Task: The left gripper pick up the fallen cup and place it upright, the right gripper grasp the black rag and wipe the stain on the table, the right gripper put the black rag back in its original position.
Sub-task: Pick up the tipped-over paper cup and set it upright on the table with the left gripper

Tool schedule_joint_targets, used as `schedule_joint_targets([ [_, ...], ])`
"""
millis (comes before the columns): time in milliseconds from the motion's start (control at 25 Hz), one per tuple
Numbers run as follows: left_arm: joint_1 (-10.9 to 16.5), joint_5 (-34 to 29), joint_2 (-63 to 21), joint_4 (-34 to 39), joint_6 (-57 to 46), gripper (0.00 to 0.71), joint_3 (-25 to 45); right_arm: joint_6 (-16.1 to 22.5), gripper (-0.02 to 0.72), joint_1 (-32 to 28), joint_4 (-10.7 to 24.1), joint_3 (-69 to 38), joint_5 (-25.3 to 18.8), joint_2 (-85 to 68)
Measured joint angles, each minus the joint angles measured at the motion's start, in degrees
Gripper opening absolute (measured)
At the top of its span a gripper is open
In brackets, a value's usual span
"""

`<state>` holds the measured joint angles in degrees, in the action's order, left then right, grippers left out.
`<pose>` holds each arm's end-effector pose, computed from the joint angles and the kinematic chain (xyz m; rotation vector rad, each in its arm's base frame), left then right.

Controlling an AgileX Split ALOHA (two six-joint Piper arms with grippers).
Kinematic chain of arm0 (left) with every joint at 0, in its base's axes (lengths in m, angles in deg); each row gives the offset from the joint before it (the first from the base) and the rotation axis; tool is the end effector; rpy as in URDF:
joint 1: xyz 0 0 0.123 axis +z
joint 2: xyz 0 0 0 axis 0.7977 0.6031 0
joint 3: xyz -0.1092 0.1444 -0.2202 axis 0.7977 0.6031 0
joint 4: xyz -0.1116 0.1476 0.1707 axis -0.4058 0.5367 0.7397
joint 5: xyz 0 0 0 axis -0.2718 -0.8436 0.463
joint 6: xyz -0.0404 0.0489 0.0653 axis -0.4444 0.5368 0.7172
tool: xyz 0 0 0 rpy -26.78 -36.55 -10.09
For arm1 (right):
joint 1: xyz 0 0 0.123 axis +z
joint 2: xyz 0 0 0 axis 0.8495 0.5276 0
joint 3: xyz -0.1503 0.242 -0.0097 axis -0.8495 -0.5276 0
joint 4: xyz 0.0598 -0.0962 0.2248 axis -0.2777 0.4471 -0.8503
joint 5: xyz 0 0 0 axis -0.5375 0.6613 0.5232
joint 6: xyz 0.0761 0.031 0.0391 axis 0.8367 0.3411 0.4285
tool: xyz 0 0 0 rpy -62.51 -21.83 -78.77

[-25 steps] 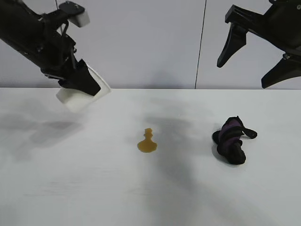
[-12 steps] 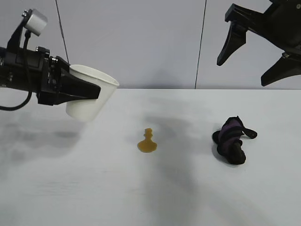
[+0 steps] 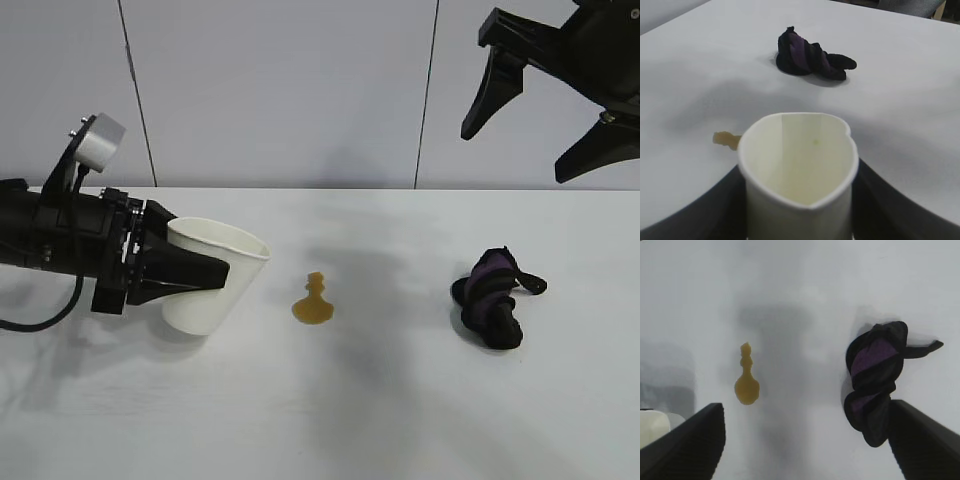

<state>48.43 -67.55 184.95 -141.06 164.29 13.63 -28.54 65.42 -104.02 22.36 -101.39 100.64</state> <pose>0.3383 -0.1086 0.0752 1.2507 1.5945 -0.8980 0.3306 0.0616 0.2657 0.1572 2.5712 0.4404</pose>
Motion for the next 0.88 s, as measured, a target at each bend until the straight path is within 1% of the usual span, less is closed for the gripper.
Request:
schedule_joint_targets([
  [200,0.02,-0.91,1.62,-0.57,0.42,0.374,-0.06,-0.11,0.610,0.00,0.00,0.00,0.00,0.00],
  [280,0.02,-0.91,1.62,-0.57,0.46,0.388,-0.06,-0.11,0.610,0.00,0.00,0.00,0.00,0.00],
  [360,0.02,-0.91,1.62,-0.57,0.46,0.456,-0.06,-0.14,0.610,0.00,0.00,0.00,0.00,0.00],
  [440,0.02,-0.76,1.62,-0.57,0.53,0.585,-0.06,-0.21,0.610,0.00,0.00,0.00,0.00,0.00],
  [480,0.02,-0.76,1.55,-0.57,0.53,0.625,-0.06,-0.35,0.610,0.00,0.00,0.00,0.00,0.00],
  [600,0.02,-0.52,0.00,-0.50,-1.40,0.675,-0.06,-0.55,0.610,0.00,0.00,0.00,0.00,0.00],
  [680,0.02,-0.36,-2.99,-0.38,-5.63,0.686,-0.06,-0.55,0.610,0.00,0.00,0.00,0.00,0.00],
  [760,0.02,0.28,-6.86,-0.33,-13.27,0.690,-0.06,-0.55,0.610,0.00,0.00,0.00,0.00,0.00],
  [800,0.02,2.43,-9.43,-0.28,-19.08,0.691,-0.06,-0.55,0.610,0.00,0.00,0.00,0.00,0.00],
  [880,-0.05,10.26,-14.64,0.29,-31.99,0.692,-0.06,-0.60,0.610,0.00,0.02,0.00,0.00,0.00],
])
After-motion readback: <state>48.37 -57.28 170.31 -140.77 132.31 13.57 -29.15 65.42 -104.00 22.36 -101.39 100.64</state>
